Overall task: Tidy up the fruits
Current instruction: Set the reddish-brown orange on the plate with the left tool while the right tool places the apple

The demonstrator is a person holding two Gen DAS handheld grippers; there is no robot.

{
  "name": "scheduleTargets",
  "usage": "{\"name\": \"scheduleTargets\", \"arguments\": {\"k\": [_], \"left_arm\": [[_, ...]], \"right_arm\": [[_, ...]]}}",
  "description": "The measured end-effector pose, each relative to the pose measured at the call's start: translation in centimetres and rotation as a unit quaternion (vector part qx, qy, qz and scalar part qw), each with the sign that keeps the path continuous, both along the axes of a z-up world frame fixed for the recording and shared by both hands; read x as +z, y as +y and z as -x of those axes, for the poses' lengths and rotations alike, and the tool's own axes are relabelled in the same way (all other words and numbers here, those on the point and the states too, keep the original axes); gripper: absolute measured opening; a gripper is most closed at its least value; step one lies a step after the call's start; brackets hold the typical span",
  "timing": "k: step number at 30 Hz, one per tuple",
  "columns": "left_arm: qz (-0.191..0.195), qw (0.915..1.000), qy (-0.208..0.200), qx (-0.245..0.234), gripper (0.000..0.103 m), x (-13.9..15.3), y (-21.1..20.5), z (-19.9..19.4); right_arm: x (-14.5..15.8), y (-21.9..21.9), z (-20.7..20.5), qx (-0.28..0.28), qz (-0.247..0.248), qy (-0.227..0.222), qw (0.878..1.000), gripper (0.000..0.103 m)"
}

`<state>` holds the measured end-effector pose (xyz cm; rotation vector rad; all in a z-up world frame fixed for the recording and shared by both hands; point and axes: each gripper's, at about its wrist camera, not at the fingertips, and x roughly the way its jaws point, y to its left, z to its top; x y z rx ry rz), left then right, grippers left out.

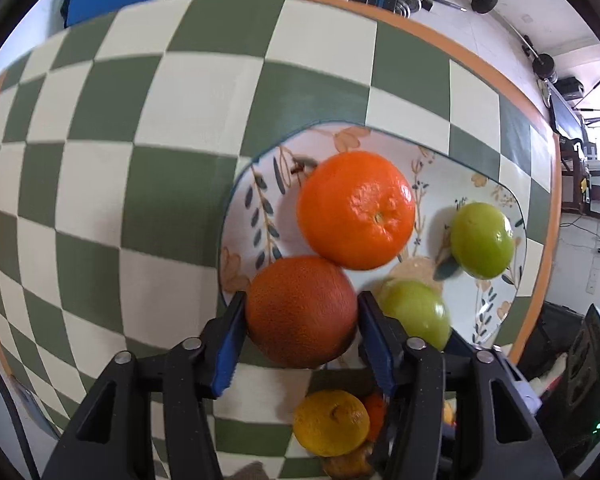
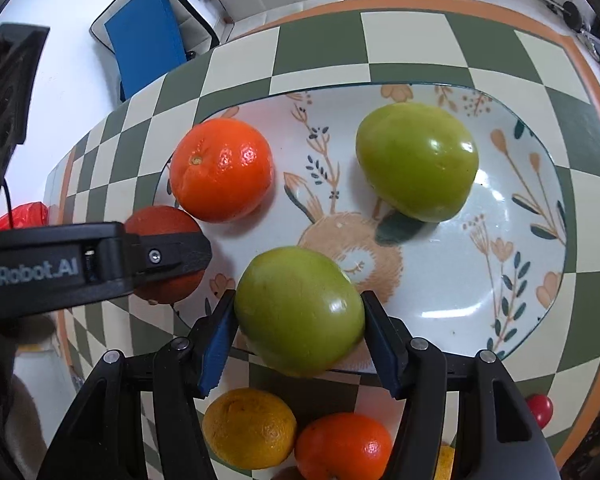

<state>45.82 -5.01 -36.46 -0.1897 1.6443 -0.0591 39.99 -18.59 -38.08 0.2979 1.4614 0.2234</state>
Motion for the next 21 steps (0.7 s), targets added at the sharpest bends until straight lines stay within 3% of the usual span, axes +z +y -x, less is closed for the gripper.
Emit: {"name": "scheduleTargets", "arguments": {"k": [1, 2, 3, 10, 14, 16, 21], "left_arm": [[-0.006, 1.0000, -0.007, -0.001, 0.077, 0.2, 0.0, 0.0], [-0.005, 0.9999, -0.012, -0.001, 0.093, 0.3, 0.2, 0.1], [0.001, 0.9999, -0.015, 0.002, 0.095, 0.5, 0.4, 0.2], [-0.019, 0.9991, -0.036, 0.003, 0.095, 1.7, 1.0, 1.1], [-0.060, 0.9956, -0.072, -0.004, 0.095, 3.0, 1.0, 2.9], [-0.081, 0.9923, -0.093, -0.012, 0.095, 4.0, 0.5, 4.1], [-0.101, 0.9847, -0.139, -0.026, 0.095, 7.0, 0.0, 6.8]], "right_arm": [[0.0, 0.0, -0.1, 0.003, -0.002, 0.003, 1.000, 0.084], [0.1, 0.0, -0.1, 0.010, 0.001, 0.005, 1.000, 0.087], [0.3, -0.1, 0.0, 0.016, 0.006, 0.006, 1.000, 0.089], [2.5, -2.9, 0.9, -0.013, 0.036, -0.012, 0.999, 0.089], [4.0, -4.4, 1.7, -0.028, 0.068, -0.025, 0.997, 0.089], [5.0, -4.8, 2.4, -0.028, 0.093, -0.037, 0.995, 0.094], [7.6, -6.0, 4.2, -0.037, 0.129, -0.062, 0.989, 0.095]]}}
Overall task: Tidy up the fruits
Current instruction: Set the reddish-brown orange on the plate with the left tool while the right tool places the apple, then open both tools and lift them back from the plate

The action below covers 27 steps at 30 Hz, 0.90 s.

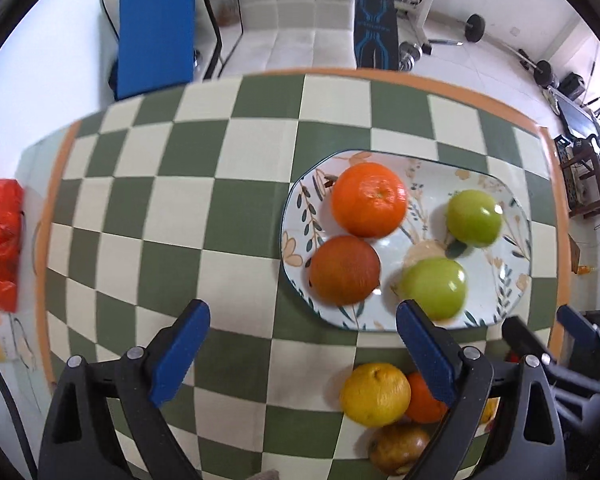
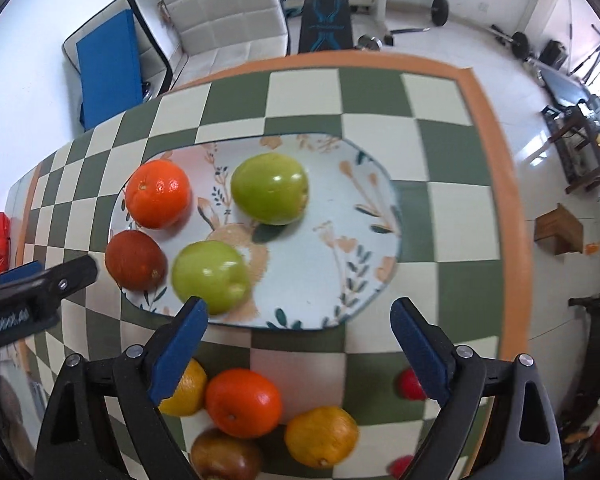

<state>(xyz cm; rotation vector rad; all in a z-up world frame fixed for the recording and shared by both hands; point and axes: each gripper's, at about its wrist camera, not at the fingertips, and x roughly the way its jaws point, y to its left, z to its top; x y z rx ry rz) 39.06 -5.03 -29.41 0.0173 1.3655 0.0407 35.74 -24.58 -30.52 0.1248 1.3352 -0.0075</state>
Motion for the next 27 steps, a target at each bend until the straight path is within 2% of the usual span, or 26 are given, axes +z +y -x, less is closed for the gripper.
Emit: {"name": "scheduleTargets", "arguments": {"k": [12, 21, 27], "left_arm": [[0.008, 0.9962, -0.084, -0.018, 0.095, 8.1, -1.0, 6.3], [0.015, 0.9919, -0.120, -0.037, 0.095, 12.4, -1.6, 10.2], [0.021, 0.9897, -0.137, -0.038, 0.095, 14.1, -1.5, 12.4]], "right_arm": [[8.7, -0.9, 5.7, -0.018, 0.012, -0.074, 0.997, 0.095], [15.2, -0.3, 10.6, -0.009, 0.008, -0.125, 0.992, 0.095], [18.0, -0.1, 13.2, -0.006, 0.010, -0.152, 0.988, 0.095]]}}
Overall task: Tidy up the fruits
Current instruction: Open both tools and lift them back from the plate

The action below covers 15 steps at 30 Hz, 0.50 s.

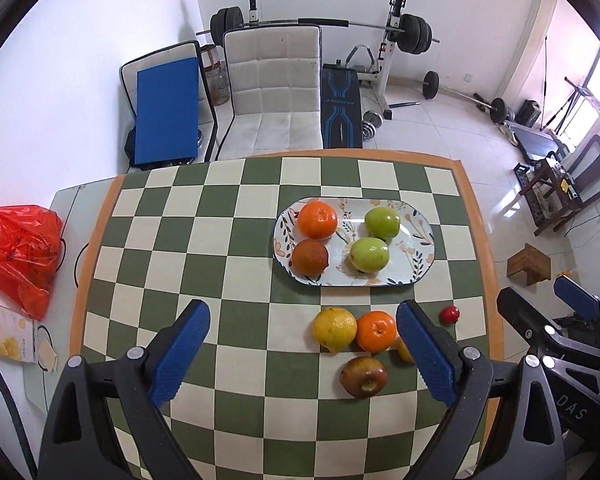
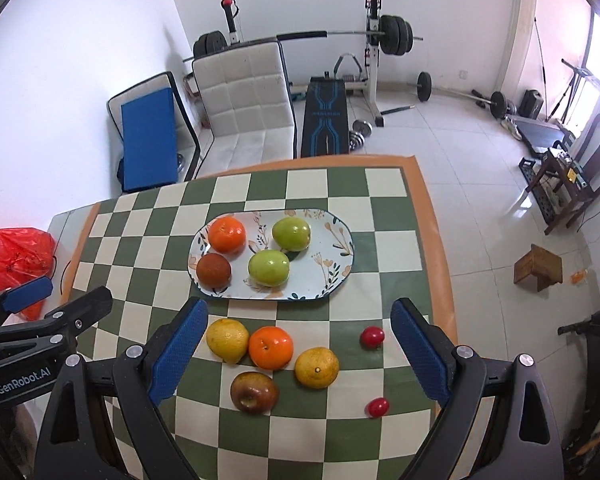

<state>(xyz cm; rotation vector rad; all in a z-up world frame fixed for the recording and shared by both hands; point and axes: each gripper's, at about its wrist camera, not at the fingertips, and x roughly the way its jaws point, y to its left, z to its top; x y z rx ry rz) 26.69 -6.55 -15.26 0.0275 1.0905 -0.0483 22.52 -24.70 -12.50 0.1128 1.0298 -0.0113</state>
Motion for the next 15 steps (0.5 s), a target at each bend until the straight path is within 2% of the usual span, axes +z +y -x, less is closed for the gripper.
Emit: {"name": "scheduleTargets", "arguments": {"k": [10, 13, 15], "left_arm": [[0.003, 0.9999, -0.016, 0.001, 0.095, 1.8, 0.3, 2.2], [-0.002, 1.0000, -0.007, -0.001, 0.095, 1.1, 0.2, 1.8], [-0.020, 0.9998, 0.006, 0.000, 0.103, -0.3, 0.0, 1.2]], "right_arm": [[2.6, 0.0, 3.4, -0.008, -0.014, -0.021, 1.000, 0.095], [2.5, 0.0, 3.7, -0.011, -0.023, -0.019, 0.999, 0.095], [1.7, -0.5, 3.4, -0.018, -0.040, -0.010, 0.999, 0.095]]}}
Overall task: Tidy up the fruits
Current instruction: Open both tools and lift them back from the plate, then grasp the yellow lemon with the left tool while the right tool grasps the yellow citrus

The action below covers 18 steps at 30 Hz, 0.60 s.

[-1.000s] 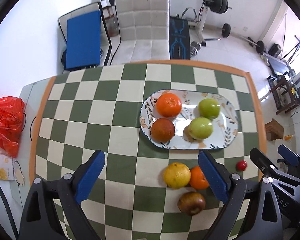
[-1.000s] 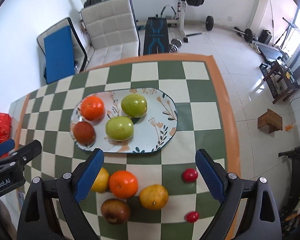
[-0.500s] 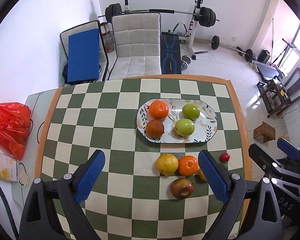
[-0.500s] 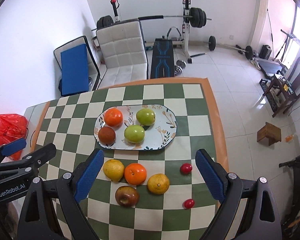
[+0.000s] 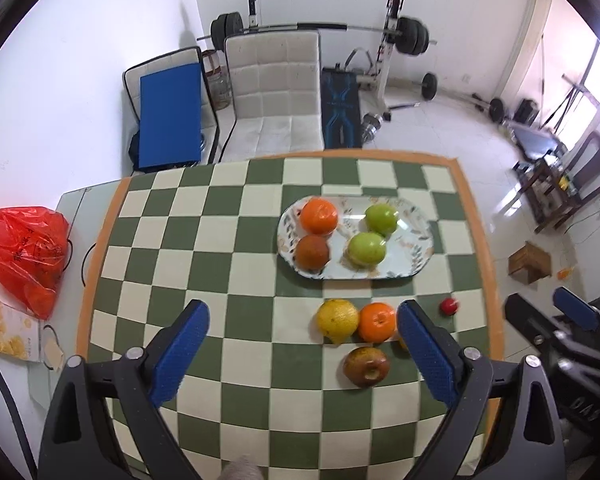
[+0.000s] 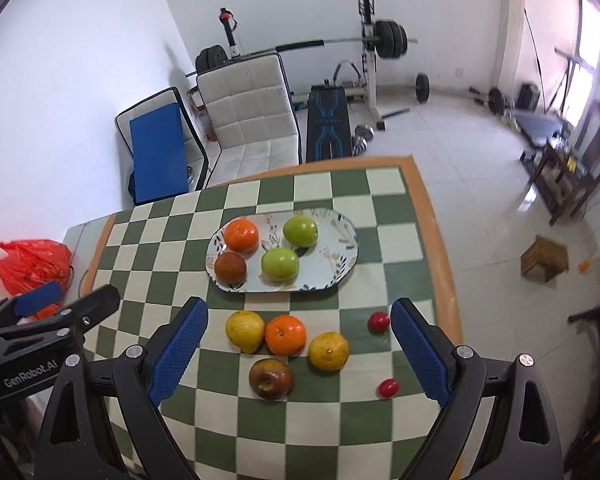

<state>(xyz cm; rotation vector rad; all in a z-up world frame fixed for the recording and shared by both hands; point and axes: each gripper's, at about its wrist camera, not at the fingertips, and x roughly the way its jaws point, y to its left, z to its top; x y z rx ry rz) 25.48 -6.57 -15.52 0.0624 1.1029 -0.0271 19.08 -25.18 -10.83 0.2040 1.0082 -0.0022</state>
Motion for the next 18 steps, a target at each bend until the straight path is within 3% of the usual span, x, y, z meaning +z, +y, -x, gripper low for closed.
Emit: {"name": "scheduleTargets", "arguments": {"k": [6, 10, 12, 14, 18], "left_arm": [[-0.022, 0.9976, 0.064, 0.015, 0.103, -5.5, 0.0, -2.4], [-0.020, 0.9916, 0.125, 0.025, 0.103, -9.8, -0.1, -4.3], [0.008, 0.9842, 0.173, 0.034, 0.103, -12.6, -0.2, -5.5], [0.039, 0.9756, 0.211, 0.046, 0.103, -15.0, -0.2, -6.6], [0.075, 0.9546, 0.281, 0.064, 0.103, -20.1, -0.8, -8.5]], "right_arm": [[-5.8, -2.7, -2.0, -0.032, -0.043, 0.071, 0.996, 0.095], [-11.9, -4.2, -3.6, -0.040, -0.069, 0.132, 0.988, 0.095], [-15.0, -4.6, -4.2, -0.043, -0.078, 0.161, 0.983, 0.091], [-17.6, -4.8, -4.7, -0.044, -0.088, 0.183, 0.978, 0.080], [-22.0, -4.7, -5.4, -0.043, -0.097, 0.223, 0.969, 0.079]]}}
